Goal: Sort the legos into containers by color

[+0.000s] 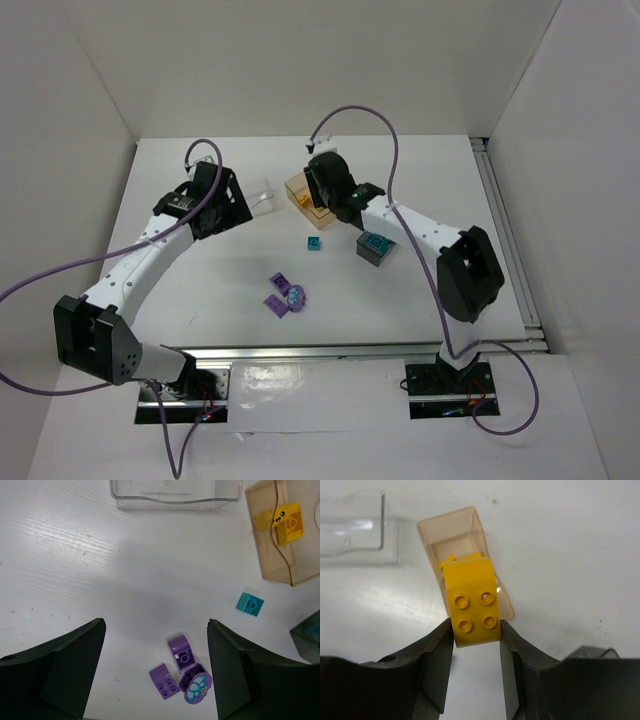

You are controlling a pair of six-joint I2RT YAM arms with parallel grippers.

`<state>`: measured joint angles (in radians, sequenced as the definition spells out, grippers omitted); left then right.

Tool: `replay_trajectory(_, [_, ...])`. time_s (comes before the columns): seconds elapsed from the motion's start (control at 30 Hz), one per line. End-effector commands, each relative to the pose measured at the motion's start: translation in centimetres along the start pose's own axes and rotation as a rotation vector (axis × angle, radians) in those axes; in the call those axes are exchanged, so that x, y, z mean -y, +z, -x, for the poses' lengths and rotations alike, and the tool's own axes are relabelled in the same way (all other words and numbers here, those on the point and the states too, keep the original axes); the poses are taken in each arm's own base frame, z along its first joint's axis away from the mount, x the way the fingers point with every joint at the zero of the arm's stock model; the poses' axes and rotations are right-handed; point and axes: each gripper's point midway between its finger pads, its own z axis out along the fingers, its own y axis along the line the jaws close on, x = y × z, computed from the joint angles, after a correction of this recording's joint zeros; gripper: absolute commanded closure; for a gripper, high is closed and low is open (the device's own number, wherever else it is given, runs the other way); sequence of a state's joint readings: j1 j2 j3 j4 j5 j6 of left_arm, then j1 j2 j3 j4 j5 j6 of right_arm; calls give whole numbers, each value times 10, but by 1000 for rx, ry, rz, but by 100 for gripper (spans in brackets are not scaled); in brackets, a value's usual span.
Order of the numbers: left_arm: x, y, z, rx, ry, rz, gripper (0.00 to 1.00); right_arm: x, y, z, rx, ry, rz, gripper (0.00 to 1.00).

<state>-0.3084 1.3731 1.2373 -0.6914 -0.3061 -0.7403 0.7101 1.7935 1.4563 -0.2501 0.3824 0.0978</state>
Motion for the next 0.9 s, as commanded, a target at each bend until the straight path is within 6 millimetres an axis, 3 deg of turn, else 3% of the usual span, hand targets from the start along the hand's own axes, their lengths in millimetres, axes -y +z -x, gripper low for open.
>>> replay_trajectory(0.0, [5,-8,0,-11,-6,-49,10,6,34,-2,-45,25,-35,74])
replay_trajectory(0.03, [6,-8,-1,-17,-6,-56,10,3,39,11,-21,34,-32,74])
replay_trajectory(0.07, [4,-6,-4,-24,-4,-50,10,4,53,2,-44,30,-42,74])
replay_trajectory(0.23, [2,-7,-6,-23,7,-51,10,4,70,3,-51,33,-51,72])
replay_trajectory(0.33, [2,-7,-6,-23,16,-51,8,0,76,-6,-74,35,-45,53])
replay_trajectory(0.37, [3,-8,-7,-28,25,-58,7,5,74,-5,-79,40,-72,41])
replay_trajectory(0.4, [3,-8,-7,-28,25,-58,6,8,68,1,-71,42,-80,37])
replay_trajectory(0.57, [3,-8,-7,-28,25,-58,4,20,22,28,15,88,-86,35])
replay_trajectory(0.6, [3,-8,-7,-28,25,-58,4,20,17,13,-9,88,-71,35])
replay_trajectory(0.63, [3,-8,-7,-28,25,-58,4,23,2,20,14,124,-67,35])
replay_trajectory(0.7, [3,-10,-5,-21,23,-63,4,14,-7,10,-1,166,-32,35])
replay_trajectory(0.77, [2,-10,-4,-16,23,-56,4,-8,-16,-20,-50,207,9,33])
replay_trajectory(0.8, [2,-10,-4,-16,23,-56,4,-14,-18,-36,-81,212,13,22])
replay_trajectory(0.87, [5,-10,-4,-14,21,-69,4,-34,-17,-55,-121,251,14,13])
